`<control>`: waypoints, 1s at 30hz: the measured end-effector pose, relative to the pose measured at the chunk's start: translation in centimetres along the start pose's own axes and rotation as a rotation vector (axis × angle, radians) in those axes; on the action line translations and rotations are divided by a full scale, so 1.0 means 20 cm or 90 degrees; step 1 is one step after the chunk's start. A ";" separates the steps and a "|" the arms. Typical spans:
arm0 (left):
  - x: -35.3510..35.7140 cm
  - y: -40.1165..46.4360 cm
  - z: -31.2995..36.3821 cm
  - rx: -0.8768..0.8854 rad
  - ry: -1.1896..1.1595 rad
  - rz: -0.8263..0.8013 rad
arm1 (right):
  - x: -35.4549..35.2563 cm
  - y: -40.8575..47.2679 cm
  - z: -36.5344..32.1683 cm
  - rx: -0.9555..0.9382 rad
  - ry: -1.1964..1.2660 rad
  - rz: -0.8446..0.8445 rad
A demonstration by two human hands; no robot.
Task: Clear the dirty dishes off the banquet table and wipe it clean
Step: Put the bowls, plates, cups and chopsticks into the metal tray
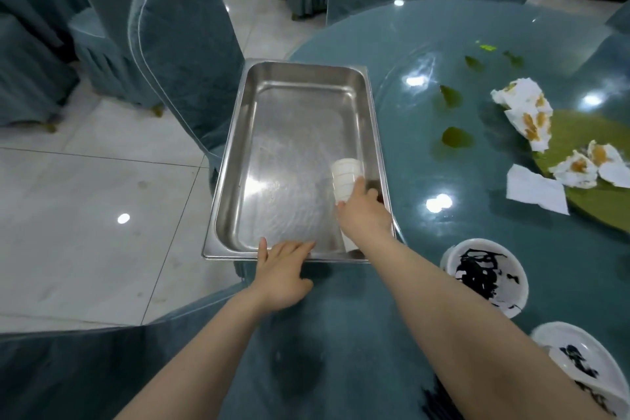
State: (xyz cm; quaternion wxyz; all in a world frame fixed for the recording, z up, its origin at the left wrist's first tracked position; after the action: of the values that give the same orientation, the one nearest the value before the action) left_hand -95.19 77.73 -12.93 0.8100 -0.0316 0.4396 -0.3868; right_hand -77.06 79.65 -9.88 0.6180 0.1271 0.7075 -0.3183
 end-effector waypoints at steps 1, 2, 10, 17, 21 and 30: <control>0.00 0.00 0.00 -0.001 -0.006 -0.006 | 0.00 -0.01 0.00 0.003 0.008 -0.009; 0.00 0.00 0.00 -0.001 -0.008 -0.012 | -0.01 -0.03 0.00 0.002 0.025 -0.015; -0.04 -0.03 -0.01 0.038 0.038 -0.008 | -0.07 -0.45 0.32 -0.036 0.261 0.075; 0.01 -0.05 0.00 0.058 0.164 0.016 | 0.20 -0.81 0.77 0.167 0.484 0.036; 0.01 -0.06 0.00 0.054 0.158 0.014 | 0.31 -0.88 0.91 0.346 0.781 -0.016; -0.02 -0.07 0.02 0.062 0.165 -0.018 | 0.19 -0.71 0.91 0.440 1.006 0.045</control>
State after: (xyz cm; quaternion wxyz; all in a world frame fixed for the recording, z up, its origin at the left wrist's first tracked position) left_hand -95.78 76.82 -11.88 0.7413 0.0518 0.5210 -0.4200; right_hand -71.54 56.91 -9.91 -0.1189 0.5141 0.7891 -0.3144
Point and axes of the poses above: each hand's wrist, its own y-axis towards the middle knuckle, its own x-axis out of the palm, z = x × y, the point moved 5 cm from there along y, towards the middle knuckle, and after that the axes turned 14 degrees about -y, right-handed, at the moved point
